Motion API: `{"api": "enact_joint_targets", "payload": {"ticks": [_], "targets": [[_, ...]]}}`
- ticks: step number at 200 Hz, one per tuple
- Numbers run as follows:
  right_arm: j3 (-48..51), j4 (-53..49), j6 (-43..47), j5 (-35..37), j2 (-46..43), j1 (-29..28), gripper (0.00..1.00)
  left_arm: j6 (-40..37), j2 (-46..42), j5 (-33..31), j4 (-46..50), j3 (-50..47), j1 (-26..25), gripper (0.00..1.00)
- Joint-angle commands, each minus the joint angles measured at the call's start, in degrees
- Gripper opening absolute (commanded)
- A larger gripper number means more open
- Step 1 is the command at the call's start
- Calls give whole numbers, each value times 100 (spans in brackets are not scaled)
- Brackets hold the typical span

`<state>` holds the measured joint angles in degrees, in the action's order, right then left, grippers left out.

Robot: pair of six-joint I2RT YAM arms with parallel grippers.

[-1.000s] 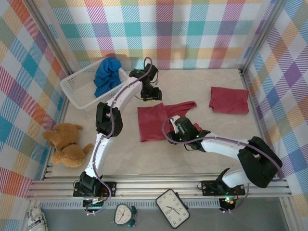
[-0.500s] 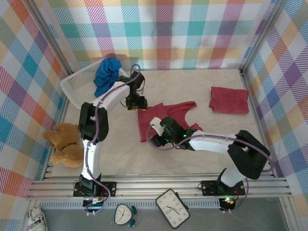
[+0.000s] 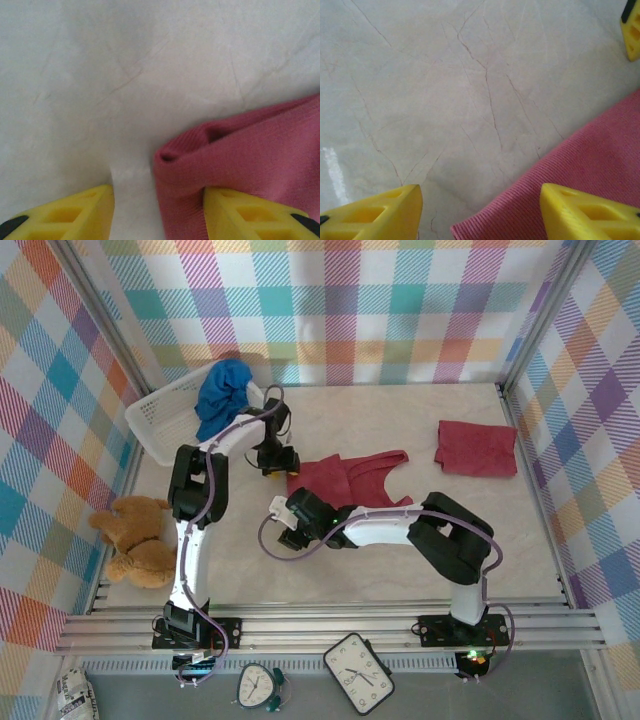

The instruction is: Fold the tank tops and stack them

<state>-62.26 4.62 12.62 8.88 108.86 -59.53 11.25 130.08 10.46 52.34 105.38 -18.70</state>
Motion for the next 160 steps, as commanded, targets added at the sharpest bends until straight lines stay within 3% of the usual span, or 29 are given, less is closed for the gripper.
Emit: {"api": "enact_joint_targets", "payload": {"ticks": [1, 24, 56, 96, 112, 160], "targets": [[-155, -285, 162, 261, 208, -31, 60, -109, 158, 247, -19, 222, -2, 48], [-239, -442, 174, 401, 369, -48, 53, -164, 303, 201, 45, 314, 6, 43], [-250, -589, 132, 656, 419, -91, 27, -209, 415, 304, 56, 395, -2, 31], [-95, -453, 29, 553, 155, -139, 9, -294, 354, 241, 258, 475, 5, 5], [-35, -351, 21, 465, 1, -191, 7, -316, 174, 19, 375, 420, -2, 0], [291, 364, 31, 285, -379, -670, 4, -310, -721, -848, 709, -219, 109, 0]]}}
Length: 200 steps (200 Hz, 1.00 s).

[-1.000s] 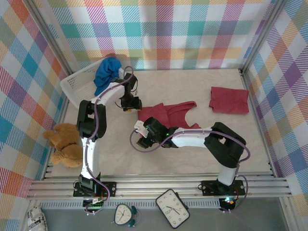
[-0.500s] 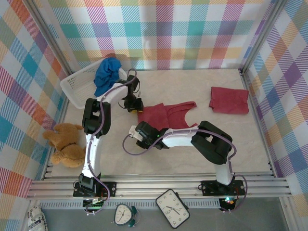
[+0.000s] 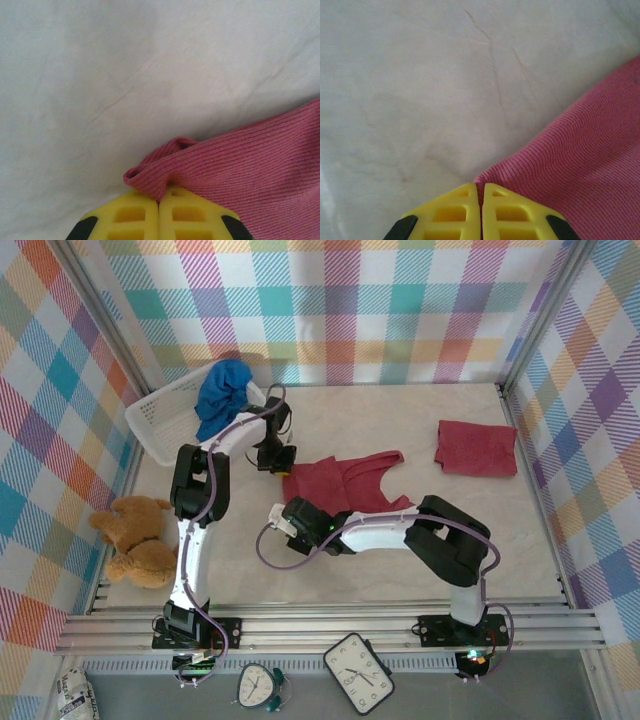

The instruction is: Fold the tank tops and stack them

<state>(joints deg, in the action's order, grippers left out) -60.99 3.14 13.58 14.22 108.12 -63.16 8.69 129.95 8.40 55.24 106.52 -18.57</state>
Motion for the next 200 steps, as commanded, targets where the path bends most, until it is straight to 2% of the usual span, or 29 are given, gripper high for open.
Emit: {"api": "enact_joint_targets", "payload": {"ticks": [1, 22, 44, 96, 168, 200], "targets": [[174, 526, -66, -251, -311, -314, 4, -57, -730, -658, 426, -351, 98, 0], [275, 655, -311, -319, -470, -475, 4, -2, -1259, -825, 510, -771, 125, 0], [568, 875, -971, -480, -971, -522, 4, 99, -1818, -824, 607, -1140, 121, 0], [1120, 1368, -2084, -774, -1914, -520, 4, 192, -2510, -1033, 1120, -1107, -163, 0], [856, 1708, -2511, -1412, -1544, -812, 4, 317, -3243, -1790, 1428, -1721, -21, 0], [943, 1926, -2653, -1260, -1762, -825, 5, 344, -3481, -1685, 1512, -1662, -28, 1]]}}
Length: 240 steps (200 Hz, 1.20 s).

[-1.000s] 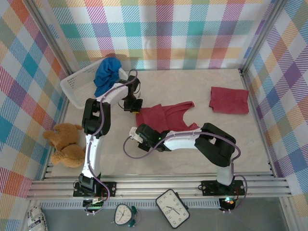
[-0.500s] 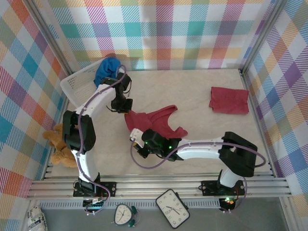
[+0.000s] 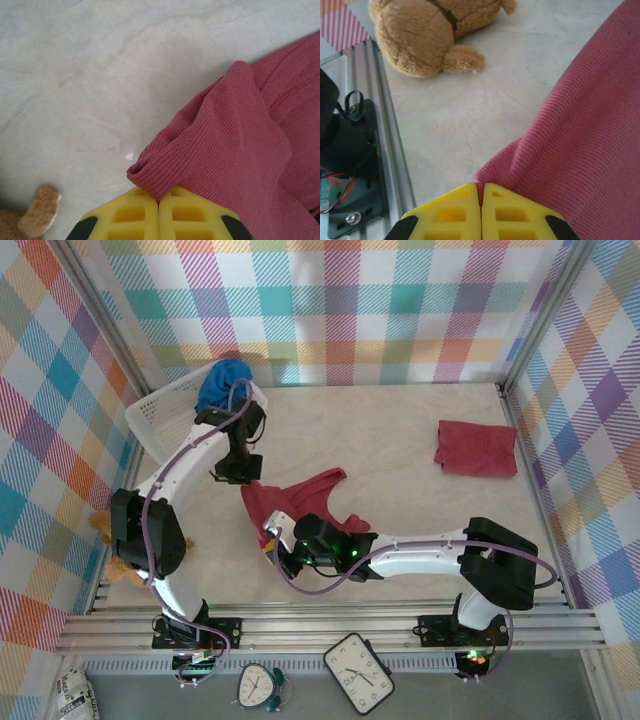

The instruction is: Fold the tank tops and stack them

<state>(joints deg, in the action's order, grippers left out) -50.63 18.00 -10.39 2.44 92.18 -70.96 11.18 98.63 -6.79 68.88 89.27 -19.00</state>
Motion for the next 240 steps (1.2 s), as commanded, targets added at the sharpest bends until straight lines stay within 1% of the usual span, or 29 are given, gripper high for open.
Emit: {"api": "enact_joint_targets", "payload": {"ticks": [1, 14, 40, 57, 76, 106, 136, 152, 179, 211, 240], "targets": [[-60, 467, -264, -50, -195, -48, 5, 95, -342, -165, 150, 72, 5, 1], [133, 643, -371, 150, -374, -2, 5, 103, -263, -98, 136, 145, -110, 1], [563, 836, -939, 220, -736, 168, 6, 198, 42, 10, 56, 408, -362, 2], [878, 1015, -1412, 157, -927, 342, 6, 214, 341, 64, 44, 727, -541, 2], [1081, 1048, -1746, 86, -1131, 544, 7, 218, 739, 95, 73, 1152, -710, 2], [1406, 996, -2259, 53, -1443, 901, 7, 244, 1281, 202, 40, 1739, -808, 3], [1692, 861, -2483, 55, -1748, 1305, 7, 244, 1843, 325, 100, 2407, -915, 3], [1836, 811, -2599, 6, -1774, 1495, 7, 244, 2168, 412, 159, 2732, -952, 4], [2105, 1110, -2724, -85, -1709, 1821, 8, 227, 2703, 571, 172, 3230, -1012, 5], [2340, 1211, -2757, -129, -1708, 2191, 8, 227, 3290, 689, 218, 3913, -1079, 5], [2541, 1325, -2858, -93, -1545, 2372, 9, 227, 3648, 913, 39, 4199, -1113, 7]]}}
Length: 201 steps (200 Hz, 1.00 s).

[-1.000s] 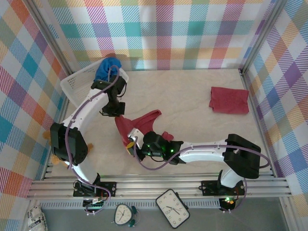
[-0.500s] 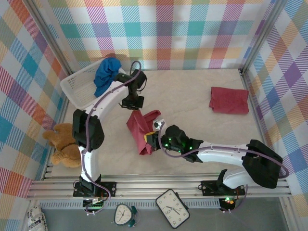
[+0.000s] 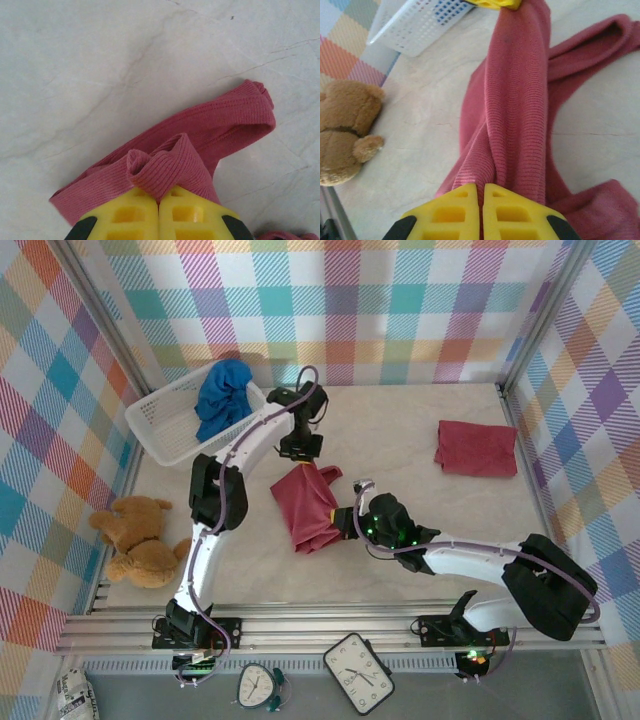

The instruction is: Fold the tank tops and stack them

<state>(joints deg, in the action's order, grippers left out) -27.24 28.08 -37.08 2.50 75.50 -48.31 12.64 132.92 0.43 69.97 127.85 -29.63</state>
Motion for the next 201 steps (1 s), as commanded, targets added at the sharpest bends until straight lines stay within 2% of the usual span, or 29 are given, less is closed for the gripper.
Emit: {"api": "enact_joint_targets", "payload": {"ticks": [1, 32, 61, 89, 100, 147, 178, 201], "targets": [[206, 324, -192, -100, 131, 114, 9, 80, 231, 202, -71, 352, -51, 7], [342, 403, -297, -38, 287, 292, 11, 41, 564, 509, -72, 710, -96, 12], [472, 541, -443, 112, 461, 453, 14, 10, 585, 807, -359, 767, -96, 29], [582, 392, -545, 395, 433, 532, 17, -74, 390, 657, -544, 783, -77, 42], [641, 282, -546, 481, 347, 568, 18, -139, 318, 585, -523, 806, -64, 44], [667, -590, -323, 896, -156, 593, 32, -406, -15, 346, -297, 565, 68, 50], [493, -1163, 196, 837, -701, 580, 41, -485, -386, 282, -445, -287, 230, 51], [259, -1346, 428, 789, -747, 371, 48, -469, -781, 470, -908, -1245, 356, 51]]}}
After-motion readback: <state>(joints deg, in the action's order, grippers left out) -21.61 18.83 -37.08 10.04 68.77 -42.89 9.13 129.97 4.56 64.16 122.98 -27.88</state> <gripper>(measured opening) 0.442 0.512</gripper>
